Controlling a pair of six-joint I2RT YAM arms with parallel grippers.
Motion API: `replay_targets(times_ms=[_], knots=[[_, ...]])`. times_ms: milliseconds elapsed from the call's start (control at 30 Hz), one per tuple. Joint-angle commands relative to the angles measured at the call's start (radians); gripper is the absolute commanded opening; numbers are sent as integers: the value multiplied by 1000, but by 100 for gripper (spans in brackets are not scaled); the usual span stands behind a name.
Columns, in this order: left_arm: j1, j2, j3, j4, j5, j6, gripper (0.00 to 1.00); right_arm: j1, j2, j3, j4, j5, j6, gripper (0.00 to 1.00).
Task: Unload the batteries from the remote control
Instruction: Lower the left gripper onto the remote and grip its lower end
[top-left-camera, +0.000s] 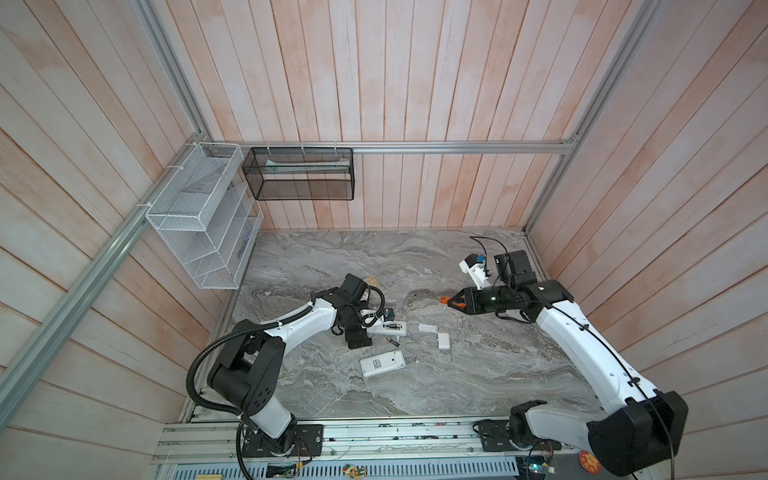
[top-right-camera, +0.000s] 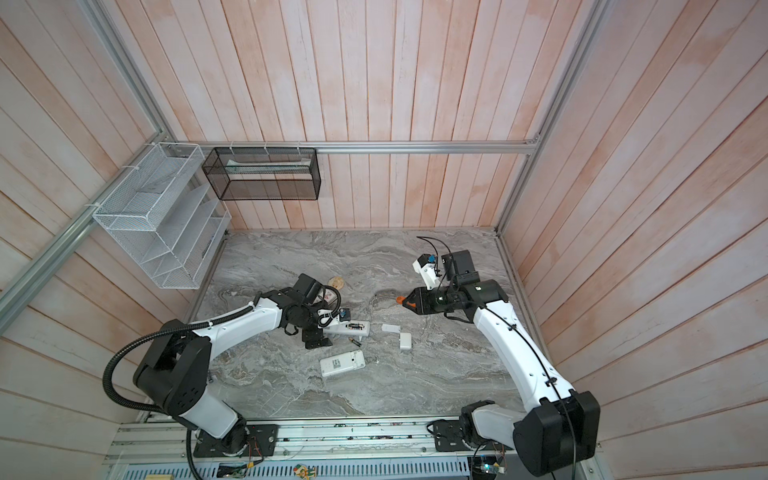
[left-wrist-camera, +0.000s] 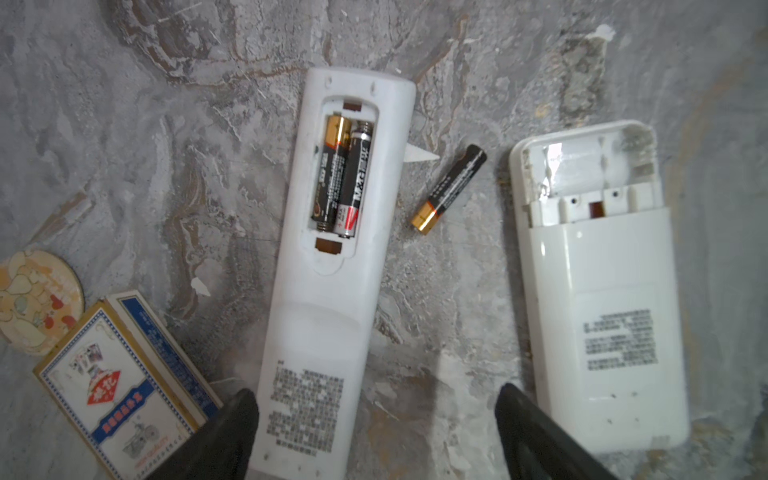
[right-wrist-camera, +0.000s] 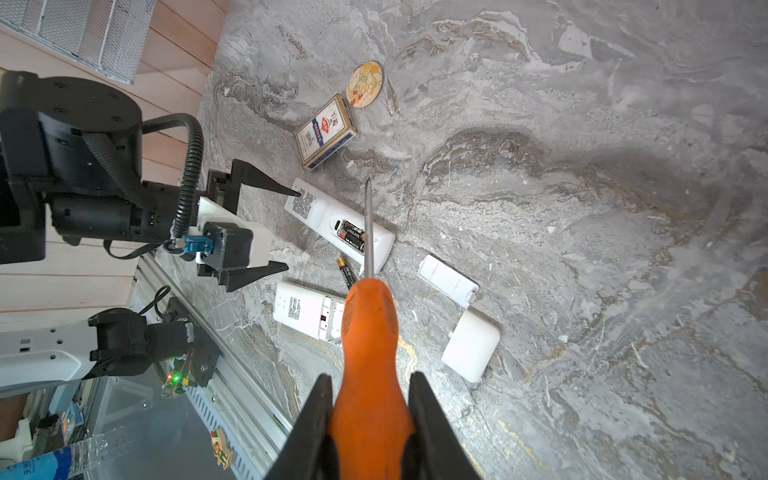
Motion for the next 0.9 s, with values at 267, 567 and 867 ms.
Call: replay_targets(times_ms=[267, 567, 867], knots=[[46, 126, 83, -5, 60, 153, 92, -7, 86, 72, -31, -56, -21, 8], [73, 205, 120, -2, 73, 134, 89, -10, 97, 69, -39, -50, -21, 8], [87, 191, 53, -18, 32, 127, 81, -11, 115, 91, -41, -71, -30, 8]])
